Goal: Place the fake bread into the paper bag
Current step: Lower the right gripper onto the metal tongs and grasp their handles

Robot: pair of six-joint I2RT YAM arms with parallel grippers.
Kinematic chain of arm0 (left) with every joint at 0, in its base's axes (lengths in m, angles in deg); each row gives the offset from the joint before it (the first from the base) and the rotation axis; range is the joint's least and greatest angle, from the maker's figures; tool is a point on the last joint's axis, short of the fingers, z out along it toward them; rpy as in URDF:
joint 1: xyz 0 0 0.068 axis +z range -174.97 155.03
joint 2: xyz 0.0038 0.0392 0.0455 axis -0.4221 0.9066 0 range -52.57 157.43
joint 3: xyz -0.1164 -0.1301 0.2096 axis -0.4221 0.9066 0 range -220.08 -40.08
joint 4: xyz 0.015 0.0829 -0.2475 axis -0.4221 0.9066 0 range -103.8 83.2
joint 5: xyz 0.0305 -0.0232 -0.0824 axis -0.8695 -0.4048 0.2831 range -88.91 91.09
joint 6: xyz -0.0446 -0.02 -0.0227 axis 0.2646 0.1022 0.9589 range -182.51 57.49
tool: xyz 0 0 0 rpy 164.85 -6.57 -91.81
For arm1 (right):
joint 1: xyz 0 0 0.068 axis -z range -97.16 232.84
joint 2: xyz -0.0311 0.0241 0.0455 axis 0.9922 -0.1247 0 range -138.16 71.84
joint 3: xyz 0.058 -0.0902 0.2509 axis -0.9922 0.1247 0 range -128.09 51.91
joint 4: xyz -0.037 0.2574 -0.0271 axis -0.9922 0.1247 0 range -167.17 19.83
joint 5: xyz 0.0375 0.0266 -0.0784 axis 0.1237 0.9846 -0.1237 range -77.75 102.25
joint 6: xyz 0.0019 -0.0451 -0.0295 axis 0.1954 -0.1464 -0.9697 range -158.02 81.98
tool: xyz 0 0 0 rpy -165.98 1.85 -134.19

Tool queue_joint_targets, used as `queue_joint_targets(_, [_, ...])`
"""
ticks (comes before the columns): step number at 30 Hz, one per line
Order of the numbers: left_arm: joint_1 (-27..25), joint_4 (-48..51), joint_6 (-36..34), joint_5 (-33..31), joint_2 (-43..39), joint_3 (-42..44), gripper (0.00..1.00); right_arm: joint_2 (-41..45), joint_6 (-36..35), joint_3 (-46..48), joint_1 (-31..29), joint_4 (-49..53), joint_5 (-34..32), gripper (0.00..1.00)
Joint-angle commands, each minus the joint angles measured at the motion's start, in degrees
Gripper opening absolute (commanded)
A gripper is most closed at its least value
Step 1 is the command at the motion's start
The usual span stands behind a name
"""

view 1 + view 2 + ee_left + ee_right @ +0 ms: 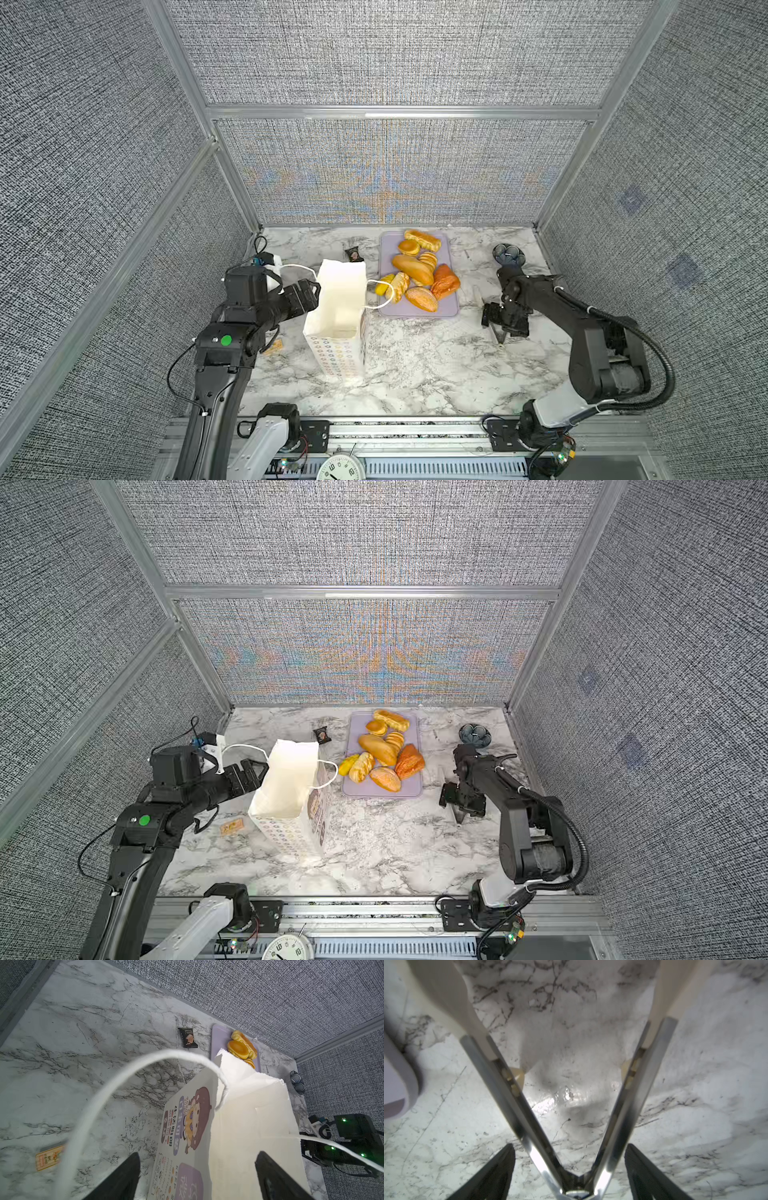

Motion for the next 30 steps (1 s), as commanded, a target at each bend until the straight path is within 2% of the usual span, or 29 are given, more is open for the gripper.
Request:
queue_joint_targets(1, [0.0,-1.3,-0.5,-0.5,-0.5,0.1,0.88,-1.9,-0.6,-0.7,-0.1,-0.5,-1.5,0.86])
queue_joint_targets(21, [0.1,-0.7,-0.7,-0.9,-1.2,0.5,0.89,-7.4,-1.5,-1.0,-0.1,-3.4,-2.6,0.79])
queue_joint_targets(26, [0.0,-0.5,-0.7,-1.4,-1.5,0.4,0.89,-7.3,-1.1,-0.2,0.0,-4.2,-2.9,0.73])
queue_joint_targets(30, [0.0,-0.3,-0.6,-1.8,-1.8,0.3,0.89,-5.8,-0.7,0.5,0.0,-4.5,-3.4,0.63])
